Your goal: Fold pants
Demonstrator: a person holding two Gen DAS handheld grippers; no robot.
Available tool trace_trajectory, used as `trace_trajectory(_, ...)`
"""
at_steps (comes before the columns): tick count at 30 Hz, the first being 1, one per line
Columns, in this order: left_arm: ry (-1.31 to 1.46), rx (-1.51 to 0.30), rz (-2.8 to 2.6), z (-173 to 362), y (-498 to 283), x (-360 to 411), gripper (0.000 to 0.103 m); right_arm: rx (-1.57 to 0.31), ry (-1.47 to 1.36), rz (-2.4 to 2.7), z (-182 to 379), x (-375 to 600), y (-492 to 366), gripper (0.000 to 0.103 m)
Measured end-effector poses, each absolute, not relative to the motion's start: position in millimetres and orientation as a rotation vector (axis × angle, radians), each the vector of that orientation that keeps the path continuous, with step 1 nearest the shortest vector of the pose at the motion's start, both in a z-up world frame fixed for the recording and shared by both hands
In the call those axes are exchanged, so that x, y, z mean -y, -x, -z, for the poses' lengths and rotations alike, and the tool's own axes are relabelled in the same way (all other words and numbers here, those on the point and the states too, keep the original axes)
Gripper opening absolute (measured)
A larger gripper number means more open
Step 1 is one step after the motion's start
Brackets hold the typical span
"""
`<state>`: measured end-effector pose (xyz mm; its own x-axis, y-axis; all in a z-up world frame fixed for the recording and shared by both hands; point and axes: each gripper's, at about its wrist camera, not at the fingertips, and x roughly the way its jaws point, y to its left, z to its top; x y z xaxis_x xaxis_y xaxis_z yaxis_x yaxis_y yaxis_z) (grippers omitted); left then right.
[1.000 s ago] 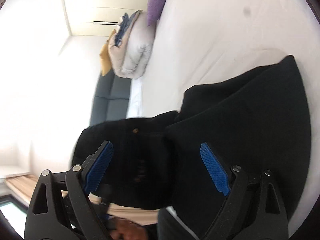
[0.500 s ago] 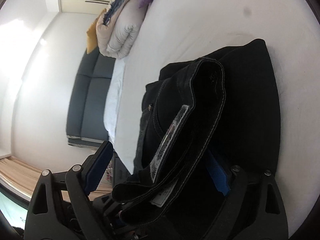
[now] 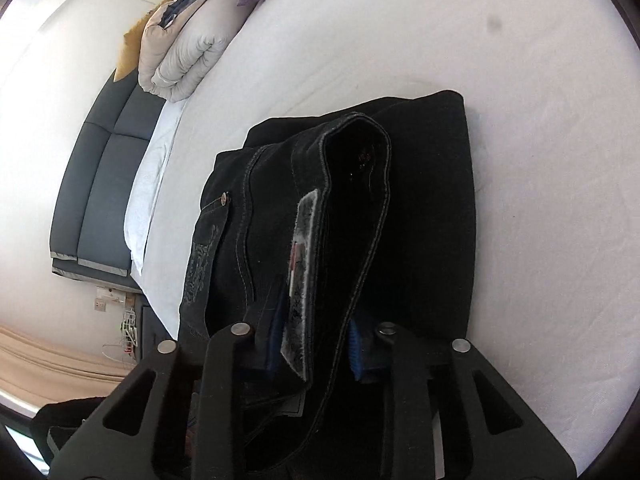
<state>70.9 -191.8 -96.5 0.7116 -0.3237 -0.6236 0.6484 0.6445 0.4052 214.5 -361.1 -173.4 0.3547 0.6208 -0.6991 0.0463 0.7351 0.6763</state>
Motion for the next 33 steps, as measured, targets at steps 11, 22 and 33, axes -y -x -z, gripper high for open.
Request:
trace_trajectory(11,-0.684,-0.511,0.64,91.2,-66.1,211.7,0.01,-1.042,-0.675,-0.37,153.2,397.8,-187.4,0.014)
trace_trajectory(22,-0.626,-0.572,0.674,94.8,-68.2,207.6,0.01,-1.036,-0.767,-0.367,177.4,406.0,-176.0,0.014)
trace_trajectory(33,-0.488,-0.625,0.703,92.3,-70.4,195.1,0.05,-1.013,-0.854,-0.409,181.1,415.4,-169.7,0.02)
